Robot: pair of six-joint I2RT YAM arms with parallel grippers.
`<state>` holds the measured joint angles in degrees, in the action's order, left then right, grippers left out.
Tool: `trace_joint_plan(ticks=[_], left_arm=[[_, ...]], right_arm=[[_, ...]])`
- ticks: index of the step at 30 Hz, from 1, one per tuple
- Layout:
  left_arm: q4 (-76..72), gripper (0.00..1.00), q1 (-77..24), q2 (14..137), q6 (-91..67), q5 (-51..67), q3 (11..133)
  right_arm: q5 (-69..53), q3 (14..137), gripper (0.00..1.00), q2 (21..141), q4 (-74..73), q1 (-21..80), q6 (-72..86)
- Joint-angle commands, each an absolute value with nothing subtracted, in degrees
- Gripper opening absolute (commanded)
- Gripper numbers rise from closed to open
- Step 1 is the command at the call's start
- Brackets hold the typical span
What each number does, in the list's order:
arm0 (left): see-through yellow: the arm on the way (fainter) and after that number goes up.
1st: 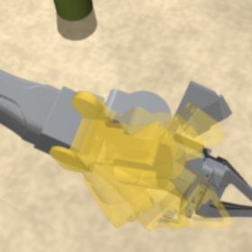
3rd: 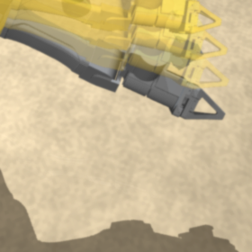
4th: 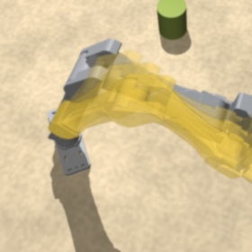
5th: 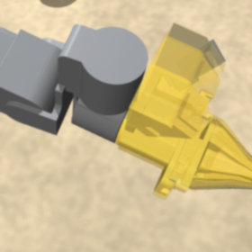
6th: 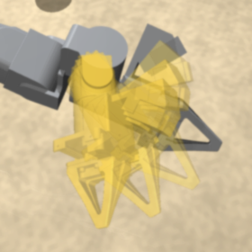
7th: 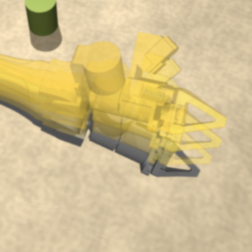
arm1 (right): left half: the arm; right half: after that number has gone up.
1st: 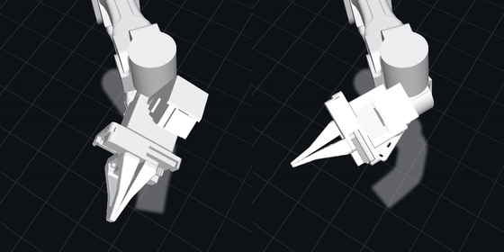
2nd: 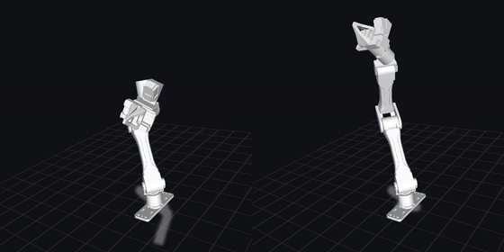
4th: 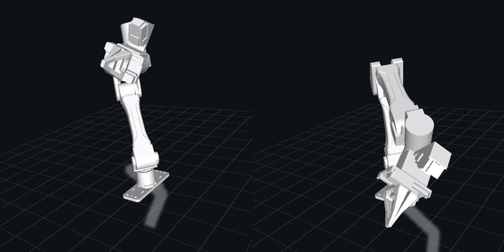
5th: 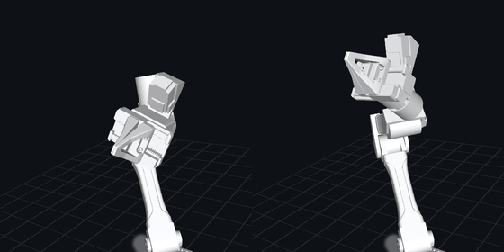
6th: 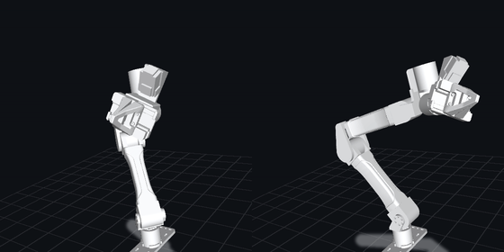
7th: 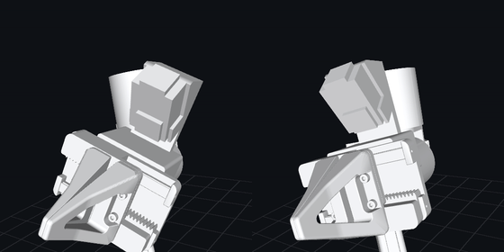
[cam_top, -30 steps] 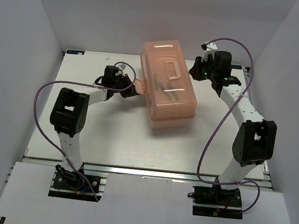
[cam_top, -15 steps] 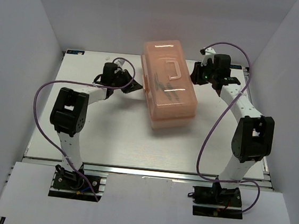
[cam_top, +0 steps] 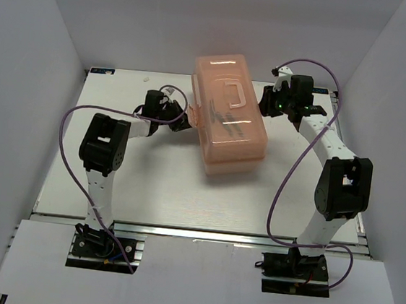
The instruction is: Sort the tools into containers
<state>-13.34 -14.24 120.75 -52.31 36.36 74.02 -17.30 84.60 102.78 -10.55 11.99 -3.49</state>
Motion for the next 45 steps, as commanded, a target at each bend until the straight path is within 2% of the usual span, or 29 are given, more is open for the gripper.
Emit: trace_joint_plan(ticks=[1,19,22,26,30,34,37,45], left_arm=[[-25.5,0.07,-15.6,120.1,-57.6,44.0,75.2],[-60.7,0.02,-15.6,118.9,-79.8,53.4,65.4],[-65.3,0.02,-15.6,120.1,-83.3,54.4,64.4],[-64.3,0.02,-15.6,119.4,-83.3,53.8,63.6],[-51.7,0.01,-15.6,117.3,-77.7,52.4,65.1],[-13.9,0.0,-15.8,112.9,-55.0,44.9,74.6],[-2.1,0.0,-15.9,112.9,-48.4,40.8,79.7],[12.2,0.0,-17.9,113.0,-41.8,33.2,86.7]], right_arm=[[-24.8,84.6,0.41,103.3,-11.7,13.5,-3.1],[-25.9,84.8,0.41,103.7,-12.3,13.6,-4.0],[-25.8,84.7,0.41,103.7,-12.2,13.6,-4.0],[-25.4,84.8,0.41,103.6,-12.7,13.7,-4.6],[-24.0,85.2,0.41,103.7,-13.3,14.2,-5.8],[-23.5,85.5,0.41,103.7,-13.8,14.6,-6.2],[-23.2,85.5,0.41,103.9,-13.9,14.7,-6.4],[-22.7,86.2,0.41,104.2,-14.7,15.4,-7.3]])
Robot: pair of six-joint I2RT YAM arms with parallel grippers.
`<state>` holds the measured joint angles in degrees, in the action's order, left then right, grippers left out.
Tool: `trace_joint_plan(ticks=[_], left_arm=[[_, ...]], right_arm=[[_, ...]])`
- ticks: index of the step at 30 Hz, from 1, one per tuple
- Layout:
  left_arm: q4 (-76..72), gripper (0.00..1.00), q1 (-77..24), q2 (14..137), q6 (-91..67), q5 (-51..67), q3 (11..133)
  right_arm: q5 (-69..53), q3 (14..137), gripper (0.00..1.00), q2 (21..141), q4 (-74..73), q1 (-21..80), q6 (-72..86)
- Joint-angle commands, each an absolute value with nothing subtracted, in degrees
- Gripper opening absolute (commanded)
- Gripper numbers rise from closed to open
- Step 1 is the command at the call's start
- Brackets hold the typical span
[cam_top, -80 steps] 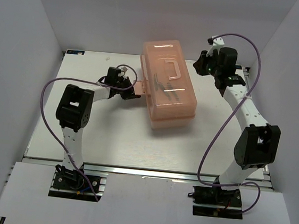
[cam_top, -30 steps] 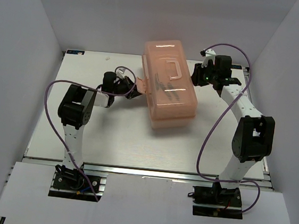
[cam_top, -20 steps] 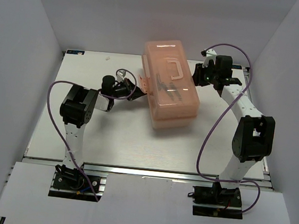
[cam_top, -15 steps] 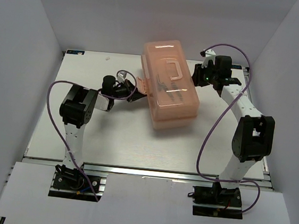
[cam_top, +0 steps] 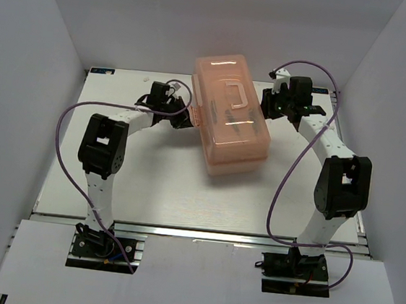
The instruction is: Sort the tools into containers
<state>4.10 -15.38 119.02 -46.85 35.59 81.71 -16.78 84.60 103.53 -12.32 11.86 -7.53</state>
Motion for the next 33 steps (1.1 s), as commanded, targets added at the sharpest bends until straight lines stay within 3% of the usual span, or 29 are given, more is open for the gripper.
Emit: trace_joint_plan(ticks=[1,15,33], left_arm=[[13.9,0.0,-18.1,113.1,-41.0,31.4,87.8],[32.9,0.0,-20.7,113.1,-36.4,18.2,100.6],[32.4,0.0,-21.2,110.8,-37.4,20.4,102.0]], right_arm=[[-22.6,86.2,0.41,104.2,-14.8,15.5,-7.3],[-21.1,86.4,0.41,104.7,-15.3,16.3,-8.1],[-20.7,86.1,0.41,104.8,-15.6,17.0,-8.3]])
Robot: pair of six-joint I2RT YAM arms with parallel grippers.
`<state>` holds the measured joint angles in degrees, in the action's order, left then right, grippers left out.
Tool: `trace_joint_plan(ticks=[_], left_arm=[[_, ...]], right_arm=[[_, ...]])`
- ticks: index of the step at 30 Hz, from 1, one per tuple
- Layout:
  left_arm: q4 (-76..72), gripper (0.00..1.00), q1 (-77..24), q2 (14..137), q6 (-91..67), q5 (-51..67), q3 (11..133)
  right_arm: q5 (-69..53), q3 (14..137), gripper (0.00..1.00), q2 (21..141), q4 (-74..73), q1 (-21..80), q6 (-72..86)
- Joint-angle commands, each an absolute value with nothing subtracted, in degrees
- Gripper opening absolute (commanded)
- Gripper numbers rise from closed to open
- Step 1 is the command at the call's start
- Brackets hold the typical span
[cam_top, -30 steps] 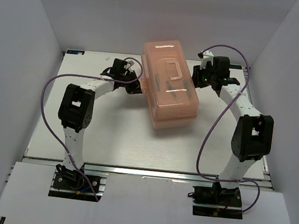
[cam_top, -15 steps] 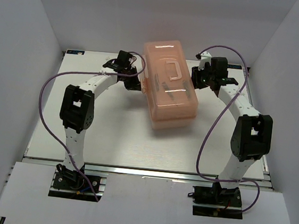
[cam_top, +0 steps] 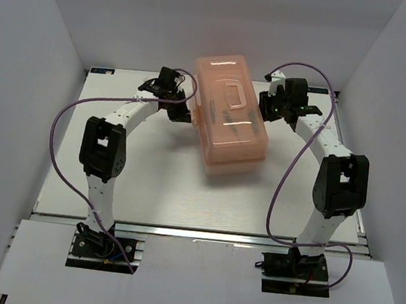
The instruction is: Sort the tools into containers
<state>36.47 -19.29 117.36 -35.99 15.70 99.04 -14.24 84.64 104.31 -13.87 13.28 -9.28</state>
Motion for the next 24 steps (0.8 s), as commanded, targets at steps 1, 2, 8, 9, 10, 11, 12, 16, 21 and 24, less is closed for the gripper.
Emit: trace_joint_plan(ticks=[1,2,8,9,10,11,12,16,21,24], left_arm=[[32.3,0.0,-21.2,110.7,-37.5,20.6,102.0],[32.2,0.0,-21.2,110.6,-37.5,20.7,102.2],[31.2,0.0,-21.3,110.5,-38.1,21.6,102.3],[30.9,0.0,-21.3,110.5,-38.2,21.9,102.3],[30.8,0.0,-21.4,110.4,-38.3,22.1,102.1],[30.6,0.0,-21.4,110.3,-38.4,22.2,102.0],[30.1,0.0,-21.4,110.3,-38.7,22.2,102.0],[28.8,0.0,-22.0,110.4,-39.4,23.0,101.5],[27.5,0.0,-22.5,110.0,-40.1,23.2,101.6],[27.4,0.0,-22.5,109.6,-40.3,23.1,102.0]], right_arm=[[-20.6,86.2,0.41,104.7,-15.6,17.0,-8.5],[-20.6,86.2,0.41,104.8,-15.8,17.1,-8.5],[-20.6,86.4,0.41,104.9,-16.1,17.2,-8.6],[-20.6,86.4,0.41,104.9,-16.2,17.3,-8.7],[-20.6,86.4,0.41,104.9,-16.2,17.2,-8.7],[-20.6,86.4,0.41,104.9,-16.2,17.3,-8.7],[-20.6,86.3,0.41,104.9,-16.3,17.3,-8.7],[-20.6,86.3,0.41,104.9,-16.3,17.3,-8.7],[-20.7,86.2,0.41,104.8,-16.5,17.5,-8.8],[-20.7,86.2,0.41,104.9,-16.7,17.4,-8.9]])
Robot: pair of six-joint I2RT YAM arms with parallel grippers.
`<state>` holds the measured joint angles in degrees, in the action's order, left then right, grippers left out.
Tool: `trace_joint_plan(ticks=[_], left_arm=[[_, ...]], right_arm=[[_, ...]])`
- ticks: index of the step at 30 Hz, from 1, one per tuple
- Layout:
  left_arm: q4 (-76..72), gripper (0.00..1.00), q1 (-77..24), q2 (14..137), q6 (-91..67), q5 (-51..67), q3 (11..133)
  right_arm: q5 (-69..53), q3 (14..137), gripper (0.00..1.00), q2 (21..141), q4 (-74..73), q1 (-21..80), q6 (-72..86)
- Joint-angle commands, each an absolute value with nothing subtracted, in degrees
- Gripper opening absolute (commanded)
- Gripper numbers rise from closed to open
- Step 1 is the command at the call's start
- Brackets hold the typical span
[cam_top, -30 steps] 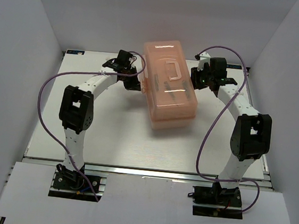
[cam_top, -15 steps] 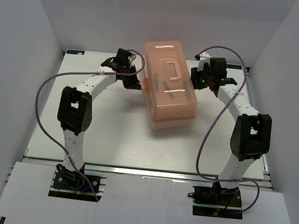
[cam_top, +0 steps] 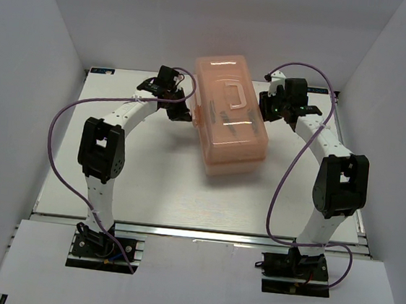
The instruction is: Sort the tools into containers
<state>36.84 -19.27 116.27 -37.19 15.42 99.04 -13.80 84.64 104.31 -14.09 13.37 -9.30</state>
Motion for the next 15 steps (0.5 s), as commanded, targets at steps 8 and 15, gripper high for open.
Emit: trace_joint_plan(ticks=[8,15], left_arm=[[28.0,0.0,-22.6,108.4,-40.3,22.3,101.7],[26.3,0.0,-22.7,108.8,-41.2,24.3,100.1]], right_arm=[[-20.6,86.1,0.41,104.9,-16.7,17.7,-8.9],[-20.5,86.4,0.41,105.0,-16.7,17.7,-8.9]])
